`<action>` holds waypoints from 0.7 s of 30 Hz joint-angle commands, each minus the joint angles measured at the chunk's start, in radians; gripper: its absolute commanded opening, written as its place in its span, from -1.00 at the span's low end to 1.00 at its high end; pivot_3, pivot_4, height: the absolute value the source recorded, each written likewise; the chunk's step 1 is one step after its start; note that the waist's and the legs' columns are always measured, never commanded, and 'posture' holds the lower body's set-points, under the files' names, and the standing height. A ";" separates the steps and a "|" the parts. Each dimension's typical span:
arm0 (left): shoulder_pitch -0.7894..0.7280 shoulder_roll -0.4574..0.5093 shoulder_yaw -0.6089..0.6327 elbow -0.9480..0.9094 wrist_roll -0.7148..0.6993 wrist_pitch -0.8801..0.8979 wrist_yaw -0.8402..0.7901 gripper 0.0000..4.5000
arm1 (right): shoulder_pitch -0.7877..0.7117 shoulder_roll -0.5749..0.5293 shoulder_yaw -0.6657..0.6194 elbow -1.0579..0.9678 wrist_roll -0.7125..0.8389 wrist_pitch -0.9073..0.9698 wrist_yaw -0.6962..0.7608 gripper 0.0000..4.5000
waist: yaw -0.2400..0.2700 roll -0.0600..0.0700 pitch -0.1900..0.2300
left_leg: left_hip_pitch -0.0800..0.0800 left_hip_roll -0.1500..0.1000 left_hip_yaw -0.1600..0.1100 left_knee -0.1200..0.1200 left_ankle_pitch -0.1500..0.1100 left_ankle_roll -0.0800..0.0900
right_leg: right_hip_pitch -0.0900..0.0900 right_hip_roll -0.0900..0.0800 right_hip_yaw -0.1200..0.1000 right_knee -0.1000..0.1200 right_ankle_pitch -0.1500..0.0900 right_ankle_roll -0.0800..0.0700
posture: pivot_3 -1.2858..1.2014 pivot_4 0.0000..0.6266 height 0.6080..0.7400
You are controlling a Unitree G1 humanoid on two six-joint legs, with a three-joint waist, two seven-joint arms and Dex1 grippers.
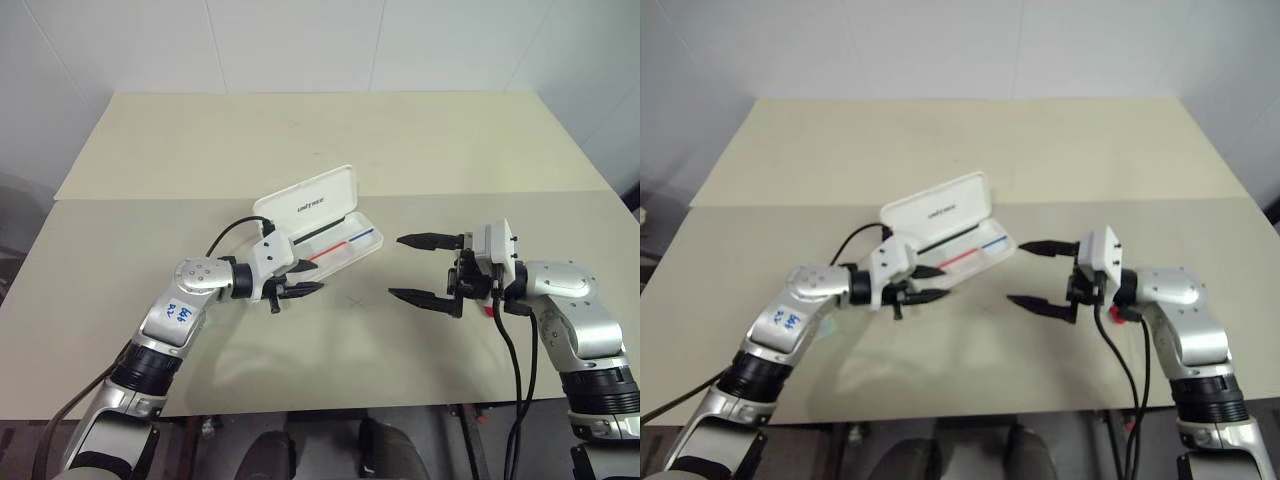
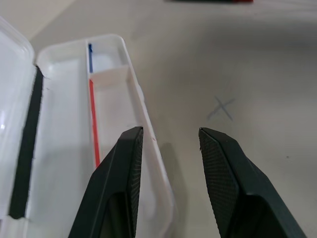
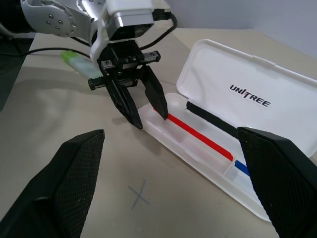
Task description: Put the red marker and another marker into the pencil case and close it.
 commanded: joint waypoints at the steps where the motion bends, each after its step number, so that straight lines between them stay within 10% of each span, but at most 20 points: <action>1: -0.017 0.014 -0.018 -0.017 0.025 0.032 -0.009 -0.17 | -0.016 -0.043 -0.035 -0.016 0.008 -0.008 0.029 1.00 | 0.000 0.000 0.000 | 0.000 0.000 0.000 0.000 0.000 0.000 | 0.000 0.000 0.000 0.000 0.000 0.000 | 0.03 -0.52 1.00; 21: -0.095 0.051 -0.133 0.035 0.118 0.253 -0.055 -0.17 | -0.029 -0.185 -0.131 -0.002 0.028 -0.005 0.093 1.00 | -0.001 0.000 0.000 | 0.001 0.000 0.001 0.002 0.000 0.000 | 0.001 0.000 0.001 0.001 0.000 0.000 | 0.03 -0.52 1.00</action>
